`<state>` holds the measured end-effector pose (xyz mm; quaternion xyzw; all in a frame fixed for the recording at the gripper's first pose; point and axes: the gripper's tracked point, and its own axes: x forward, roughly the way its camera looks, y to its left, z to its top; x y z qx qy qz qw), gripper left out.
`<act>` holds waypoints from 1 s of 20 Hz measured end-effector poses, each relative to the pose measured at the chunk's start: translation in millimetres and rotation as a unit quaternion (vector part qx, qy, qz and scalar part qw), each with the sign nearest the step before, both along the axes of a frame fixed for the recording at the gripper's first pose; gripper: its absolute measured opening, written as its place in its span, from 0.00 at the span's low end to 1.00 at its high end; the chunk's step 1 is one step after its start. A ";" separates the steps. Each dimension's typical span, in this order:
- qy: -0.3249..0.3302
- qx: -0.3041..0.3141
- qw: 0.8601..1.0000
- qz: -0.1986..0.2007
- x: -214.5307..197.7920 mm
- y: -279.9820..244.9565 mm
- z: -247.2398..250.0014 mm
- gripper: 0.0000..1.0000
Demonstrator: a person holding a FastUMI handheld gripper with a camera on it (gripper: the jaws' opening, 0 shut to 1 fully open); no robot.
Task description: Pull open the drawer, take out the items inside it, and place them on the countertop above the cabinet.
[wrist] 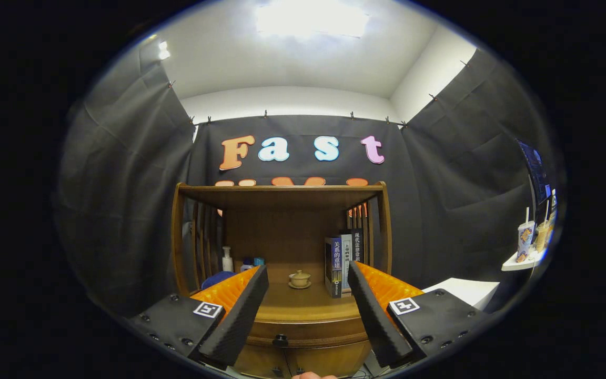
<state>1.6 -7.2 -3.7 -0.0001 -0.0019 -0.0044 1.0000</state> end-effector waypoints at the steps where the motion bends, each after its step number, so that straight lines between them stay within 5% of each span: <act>1: 0.000 0.000 1.000 0.000 1.1 1.2 0.4 0.99; 10: 0.006 -0.014 1.000 0.019 23.7 24.9 -26.5 0.99; 20: 0.112 0.037 0.992 0.041 99.7 64.8 -211.1 1.00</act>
